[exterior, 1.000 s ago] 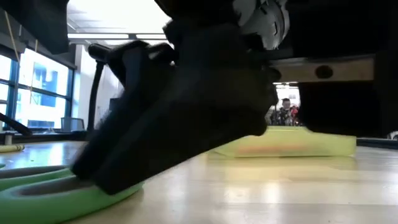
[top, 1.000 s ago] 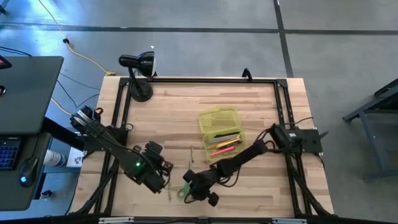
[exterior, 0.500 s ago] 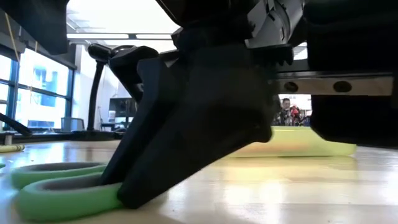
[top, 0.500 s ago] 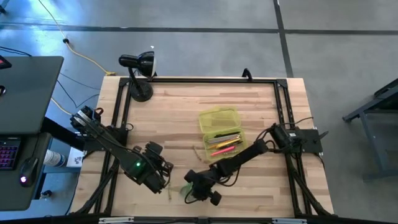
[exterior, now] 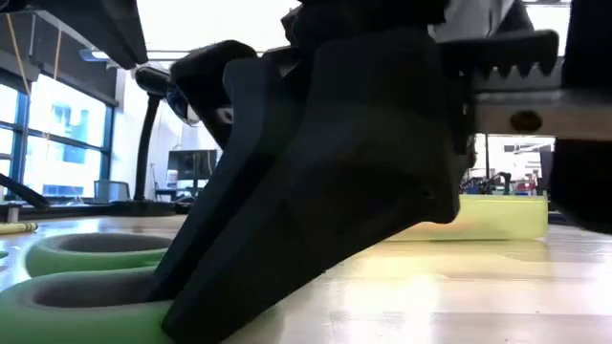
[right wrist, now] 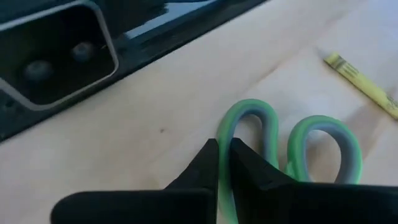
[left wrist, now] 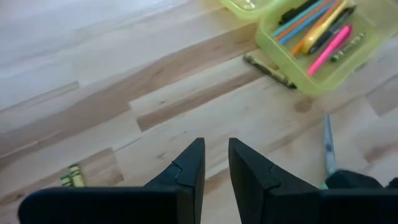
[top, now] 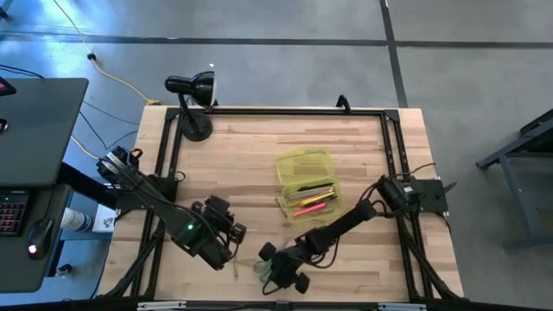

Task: Pick & place school supplies into a supply box
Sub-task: Put the green scissors into the yellow supply box, then put the green crayon into the yellow supply box

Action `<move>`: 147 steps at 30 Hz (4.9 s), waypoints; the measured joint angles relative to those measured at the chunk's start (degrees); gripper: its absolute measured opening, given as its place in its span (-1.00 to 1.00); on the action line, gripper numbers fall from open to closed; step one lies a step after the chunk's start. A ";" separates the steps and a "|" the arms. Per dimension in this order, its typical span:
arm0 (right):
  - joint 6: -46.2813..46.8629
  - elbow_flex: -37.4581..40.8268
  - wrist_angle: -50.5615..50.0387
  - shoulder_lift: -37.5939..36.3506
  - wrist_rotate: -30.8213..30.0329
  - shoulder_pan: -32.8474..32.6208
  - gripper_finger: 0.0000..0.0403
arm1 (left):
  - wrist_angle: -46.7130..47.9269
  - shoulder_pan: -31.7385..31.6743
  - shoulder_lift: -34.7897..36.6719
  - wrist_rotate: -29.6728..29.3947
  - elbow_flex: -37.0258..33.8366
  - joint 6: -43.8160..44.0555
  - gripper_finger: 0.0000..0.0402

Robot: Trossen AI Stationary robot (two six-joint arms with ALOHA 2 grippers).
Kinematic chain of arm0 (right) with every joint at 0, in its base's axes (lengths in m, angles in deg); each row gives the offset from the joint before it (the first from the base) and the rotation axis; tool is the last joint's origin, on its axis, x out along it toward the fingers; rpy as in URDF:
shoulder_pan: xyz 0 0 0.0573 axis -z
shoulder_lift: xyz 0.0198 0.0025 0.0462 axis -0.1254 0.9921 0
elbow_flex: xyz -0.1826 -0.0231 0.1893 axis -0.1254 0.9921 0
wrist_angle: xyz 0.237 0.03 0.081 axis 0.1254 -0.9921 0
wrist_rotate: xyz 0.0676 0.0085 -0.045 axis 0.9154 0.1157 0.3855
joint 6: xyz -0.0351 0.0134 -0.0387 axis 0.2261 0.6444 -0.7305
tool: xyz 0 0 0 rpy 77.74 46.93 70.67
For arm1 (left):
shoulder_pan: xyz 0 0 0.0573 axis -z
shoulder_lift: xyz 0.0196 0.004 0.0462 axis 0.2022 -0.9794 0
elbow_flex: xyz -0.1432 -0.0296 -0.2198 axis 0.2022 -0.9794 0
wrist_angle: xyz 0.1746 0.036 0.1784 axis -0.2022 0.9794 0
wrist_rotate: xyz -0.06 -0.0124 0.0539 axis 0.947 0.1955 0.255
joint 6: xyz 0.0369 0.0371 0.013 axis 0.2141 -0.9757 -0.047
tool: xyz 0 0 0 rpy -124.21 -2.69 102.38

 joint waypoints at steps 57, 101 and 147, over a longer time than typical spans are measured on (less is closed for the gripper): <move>37.65 56.29 31.17 -43.25 -15.23 16.50 -0.99 | -4.42 0.00 0.02 -4.54 -0.02 -1.43 -0.49; 45.41 52.48 31.62 -35.26 -25.05 14.67 -1.00 | -5.41 0.00 0.02 -5.24 -0.02 -1.84 -0.49; 40.26 52.48 29.45 -48.54 -16.26 14.67 -0.47 | -10.76 -0.04 -2.91 8.42 -0.07 -2.27 -0.49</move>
